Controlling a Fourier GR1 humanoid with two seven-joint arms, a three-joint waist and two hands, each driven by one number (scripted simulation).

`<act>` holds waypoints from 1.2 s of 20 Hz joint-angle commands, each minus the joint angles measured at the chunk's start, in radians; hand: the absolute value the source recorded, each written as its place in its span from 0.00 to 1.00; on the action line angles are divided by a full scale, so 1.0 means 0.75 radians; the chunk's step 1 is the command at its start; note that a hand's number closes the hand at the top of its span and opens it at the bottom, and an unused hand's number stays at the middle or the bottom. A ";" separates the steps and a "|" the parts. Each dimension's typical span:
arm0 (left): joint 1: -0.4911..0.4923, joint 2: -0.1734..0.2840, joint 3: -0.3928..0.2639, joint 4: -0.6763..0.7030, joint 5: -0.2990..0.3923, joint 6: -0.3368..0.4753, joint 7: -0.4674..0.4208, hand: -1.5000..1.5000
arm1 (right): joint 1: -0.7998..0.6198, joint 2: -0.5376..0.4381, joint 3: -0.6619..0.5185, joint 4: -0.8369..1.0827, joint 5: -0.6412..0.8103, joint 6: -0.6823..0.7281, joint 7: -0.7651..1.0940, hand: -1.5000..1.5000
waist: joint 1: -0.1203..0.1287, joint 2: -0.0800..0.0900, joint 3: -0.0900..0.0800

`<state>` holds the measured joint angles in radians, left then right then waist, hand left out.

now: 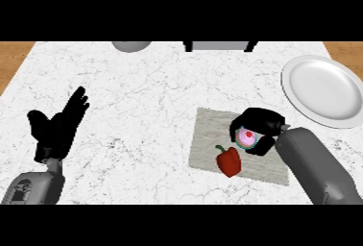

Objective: Pick the cupcake from the placemat and place it in the plate

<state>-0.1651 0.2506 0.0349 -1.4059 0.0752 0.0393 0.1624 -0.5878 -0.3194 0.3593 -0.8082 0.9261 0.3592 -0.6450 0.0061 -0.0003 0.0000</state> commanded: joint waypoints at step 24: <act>0.062 0.004 0.052 -0.060 -0.014 -0.036 0.028 0.50 | 0.346 0.137 -0.503 -0.811 0.021 -0.700 0.617 1.00 | -0.034 -0.011 0.000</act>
<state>-0.1415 0.2318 0.0656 -1.4244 0.0496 0.0395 0.1699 -0.3745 -0.1974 0.0486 -1.3079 0.9365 -0.0558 -0.2122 -0.0253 -0.0086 -0.0006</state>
